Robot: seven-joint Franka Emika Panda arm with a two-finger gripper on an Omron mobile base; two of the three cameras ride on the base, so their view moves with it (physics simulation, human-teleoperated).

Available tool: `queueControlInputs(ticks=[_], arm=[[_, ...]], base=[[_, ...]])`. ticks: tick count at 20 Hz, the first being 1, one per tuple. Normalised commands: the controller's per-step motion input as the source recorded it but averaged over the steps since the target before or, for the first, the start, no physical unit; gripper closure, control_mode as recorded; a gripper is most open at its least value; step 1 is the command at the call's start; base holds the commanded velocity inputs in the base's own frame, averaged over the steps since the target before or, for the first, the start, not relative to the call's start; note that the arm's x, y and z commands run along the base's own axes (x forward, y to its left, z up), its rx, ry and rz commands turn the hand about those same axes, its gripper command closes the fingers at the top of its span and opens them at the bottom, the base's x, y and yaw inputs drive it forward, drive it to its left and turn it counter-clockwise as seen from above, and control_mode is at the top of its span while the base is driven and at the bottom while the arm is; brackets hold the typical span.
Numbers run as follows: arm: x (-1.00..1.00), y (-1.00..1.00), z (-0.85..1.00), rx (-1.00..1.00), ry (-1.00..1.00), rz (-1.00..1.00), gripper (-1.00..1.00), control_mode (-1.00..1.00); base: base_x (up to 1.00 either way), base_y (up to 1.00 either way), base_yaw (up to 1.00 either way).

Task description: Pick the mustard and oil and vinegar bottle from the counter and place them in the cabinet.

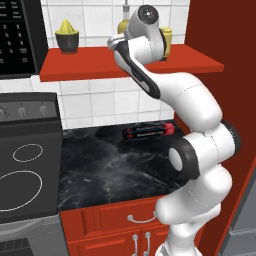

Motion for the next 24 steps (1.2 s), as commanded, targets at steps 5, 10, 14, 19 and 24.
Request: queueControlInputs(ticks=[5,10,14,19,24], arm=[[0.40,-0.09,-0.31,0.00,0.00,0.00,1.00,-1.00],[0.37,-0.01,-0.38,0.00,0.00,0.00,1.00,-1.00],[0.23,0.00,-0.43,0.00,0.00,0.00,1.00,-1.00],[0.05,0.00,-0.34,0.00,0.00,0.00,1.00,-1.00],[0.21,0.00,-0.47,0.00,0.01,0.00,1.00,-1.00]], base=[[0.00,0.00,0.00],[0.00,0.00,0.00],[0.00,0.00,0.00],[0.00,0.00,0.00],[0.00,0.00,0.00]])
